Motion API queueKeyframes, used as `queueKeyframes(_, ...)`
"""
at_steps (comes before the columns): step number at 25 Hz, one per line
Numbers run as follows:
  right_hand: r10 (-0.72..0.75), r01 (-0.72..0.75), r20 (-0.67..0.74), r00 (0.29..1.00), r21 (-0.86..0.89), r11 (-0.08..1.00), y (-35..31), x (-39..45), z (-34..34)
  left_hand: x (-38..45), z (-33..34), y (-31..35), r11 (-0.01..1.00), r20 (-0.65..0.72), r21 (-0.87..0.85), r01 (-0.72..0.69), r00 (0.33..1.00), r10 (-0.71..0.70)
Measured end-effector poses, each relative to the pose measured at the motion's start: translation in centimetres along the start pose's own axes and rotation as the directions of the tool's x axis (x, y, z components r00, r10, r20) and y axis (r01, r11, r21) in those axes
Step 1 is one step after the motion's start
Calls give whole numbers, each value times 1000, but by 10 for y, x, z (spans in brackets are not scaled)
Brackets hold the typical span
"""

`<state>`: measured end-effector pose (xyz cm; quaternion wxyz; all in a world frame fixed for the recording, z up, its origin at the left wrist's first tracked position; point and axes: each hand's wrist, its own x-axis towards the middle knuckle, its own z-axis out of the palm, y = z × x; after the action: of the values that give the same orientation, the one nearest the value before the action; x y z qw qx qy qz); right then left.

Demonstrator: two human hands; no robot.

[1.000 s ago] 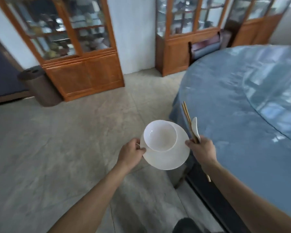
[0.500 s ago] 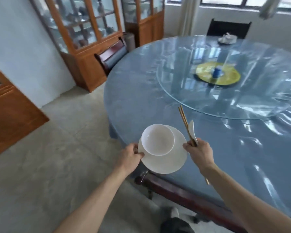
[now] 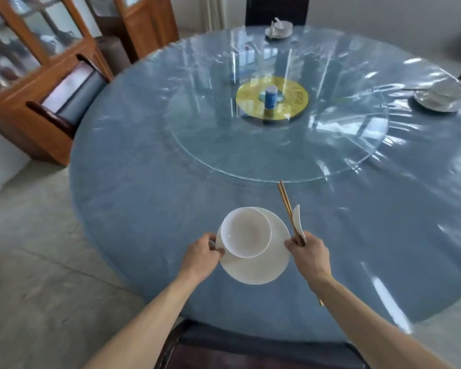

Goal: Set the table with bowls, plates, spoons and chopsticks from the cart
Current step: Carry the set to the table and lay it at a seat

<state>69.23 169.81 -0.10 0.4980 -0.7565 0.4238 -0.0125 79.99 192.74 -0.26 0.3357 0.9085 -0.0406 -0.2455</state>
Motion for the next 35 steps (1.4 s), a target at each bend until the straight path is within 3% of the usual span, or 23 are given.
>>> queueKeyframes(11, 237, -243, -105, 966, -47, 969, 52, 22, 28, 59, 46, -18, 969, 215, 239, -60, 977, 7)
queueKeyframes(29, 205, -240, -185, 961, -199, 950, 56, 17, 45, 68, 52, -25, 941, 166, 329, -81, 986, 27)
queueKeyframes(35, 225, -253, -220, 949, -111, 961, 37, -10, 17, 48, 37, -30, 960, 108, 263, -98, 992, 71)
